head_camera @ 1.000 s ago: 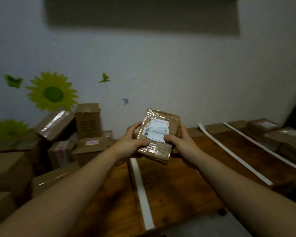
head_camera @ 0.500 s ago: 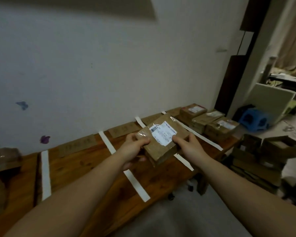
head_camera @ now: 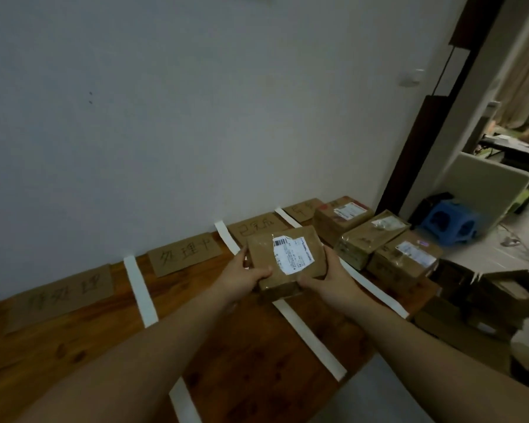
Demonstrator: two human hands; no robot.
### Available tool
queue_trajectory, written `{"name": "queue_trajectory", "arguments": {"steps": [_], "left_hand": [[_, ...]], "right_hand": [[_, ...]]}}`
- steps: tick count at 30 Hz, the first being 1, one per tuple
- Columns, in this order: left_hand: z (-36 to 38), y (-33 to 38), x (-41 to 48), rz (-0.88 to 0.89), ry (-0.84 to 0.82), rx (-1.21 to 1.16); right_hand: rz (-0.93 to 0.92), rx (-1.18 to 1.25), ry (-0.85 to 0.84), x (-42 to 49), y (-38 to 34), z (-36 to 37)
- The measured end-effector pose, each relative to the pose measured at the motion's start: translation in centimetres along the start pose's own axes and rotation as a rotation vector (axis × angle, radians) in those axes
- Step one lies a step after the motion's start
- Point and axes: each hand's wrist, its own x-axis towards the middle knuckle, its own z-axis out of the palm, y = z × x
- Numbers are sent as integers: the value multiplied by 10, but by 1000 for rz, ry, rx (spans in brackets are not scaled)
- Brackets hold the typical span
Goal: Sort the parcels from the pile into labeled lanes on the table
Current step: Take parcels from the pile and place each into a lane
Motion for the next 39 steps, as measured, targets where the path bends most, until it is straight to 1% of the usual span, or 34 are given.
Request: {"name": "queue_trajectory", "arguments": {"steps": [4, 8, 12, 19, 23, 26, 34, 39], "left_hand": [[6, -5, 52, -33, 28, 124], [10, -18, 99, -58, 50, 167], [29, -26, 141, -44, 126, 177], [66, -43, 208, -165, 305, 144], [75, -53, 227, -216, 394, 174], [78, -58, 234, -234, 447, 191], [71, -56, 250, -248, 493, 232], [66, -48, 254, -272, 479, 243]], "right_hand": [[18, -76, -17, 53, 13, -5], [-6, -185, -58, 106, 34, -12], [-18, -209, -155, 166, 69, -25], [17, -198, -358, 259, 129, -43], [-4, -177, -437, 288, 153, -40], [32, -151, -498, 301, 162, -37], [102, -102, -534, 320, 165, -25], [132, -144, -544, 332, 164, -18]]}}
